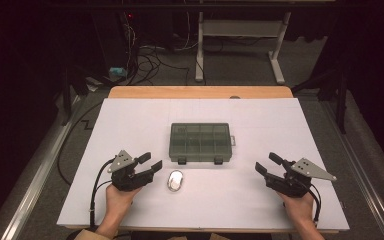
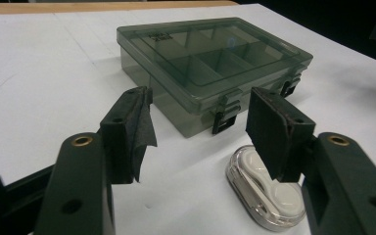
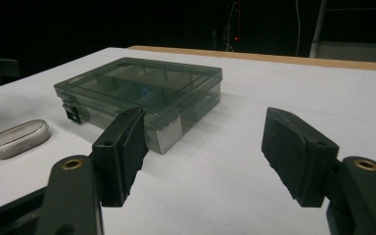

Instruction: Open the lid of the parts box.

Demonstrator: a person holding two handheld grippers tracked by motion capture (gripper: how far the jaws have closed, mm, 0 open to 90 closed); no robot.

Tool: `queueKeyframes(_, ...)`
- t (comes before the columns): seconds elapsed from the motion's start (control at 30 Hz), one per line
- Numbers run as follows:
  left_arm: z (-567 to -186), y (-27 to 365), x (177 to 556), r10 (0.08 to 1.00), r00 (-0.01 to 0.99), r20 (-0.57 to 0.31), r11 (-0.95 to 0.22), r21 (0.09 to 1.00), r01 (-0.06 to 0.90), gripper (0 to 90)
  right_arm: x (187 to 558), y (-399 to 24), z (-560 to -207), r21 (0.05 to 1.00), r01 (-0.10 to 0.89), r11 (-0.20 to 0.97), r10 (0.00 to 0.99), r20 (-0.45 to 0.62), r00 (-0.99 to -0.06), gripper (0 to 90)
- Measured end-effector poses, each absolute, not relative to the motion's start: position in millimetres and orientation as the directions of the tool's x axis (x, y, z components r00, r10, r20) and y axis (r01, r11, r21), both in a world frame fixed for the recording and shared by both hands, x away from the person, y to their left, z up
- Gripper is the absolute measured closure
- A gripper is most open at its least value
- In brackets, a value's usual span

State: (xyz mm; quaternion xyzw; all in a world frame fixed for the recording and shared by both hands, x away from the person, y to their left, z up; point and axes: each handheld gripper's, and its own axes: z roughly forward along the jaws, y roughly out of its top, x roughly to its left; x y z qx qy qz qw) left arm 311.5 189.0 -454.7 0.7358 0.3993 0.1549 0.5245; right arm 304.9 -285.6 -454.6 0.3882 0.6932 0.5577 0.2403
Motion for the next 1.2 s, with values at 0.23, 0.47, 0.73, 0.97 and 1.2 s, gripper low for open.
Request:
queueKeyframes(0.23,-451.2,183.6,313.8,0.748,0.64,-0.177,-0.162,0.886,0.434,44.7,311.9,-278.0,-452.4,0.945,0.309,0.102,0.796,0.109,-0.596,38.0)
queueKeyframes(0.47,-445.8,182.8,321.1,0.751,0.63,-0.195,-0.206,0.838,0.505,50.6,321.7,-276.0,-445.6,0.908,0.393,0.145,0.781,0.138,-0.609,46.3)
queueKeyframes(0.73,-437.7,179.3,330.7,0.761,0.63,-0.157,-0.297,0.779,0.552,56.8,331.8,-276.4,-434.8,0.848,0.477,0.23,0.754,0.154,-0.638,59.6)
queueKeyframes(0.97,-432.2,175.7,340.3,0.774,0.623,-0.111,-0.361,0.731,0.579,65.2,345.0,-265.5,-427.3,0.791,0.512,0.335,0.732,0.124,-0.67,72.8)
queueKeyframes(1.2,-430.4,169.8,350.7,0.765,0.633,-0.116,-0.403,0.681,0.612,73.0,359.3,-247.8,-424.7,0.722,0.536,0.438,0.709,0.089,-0.699,82.3)
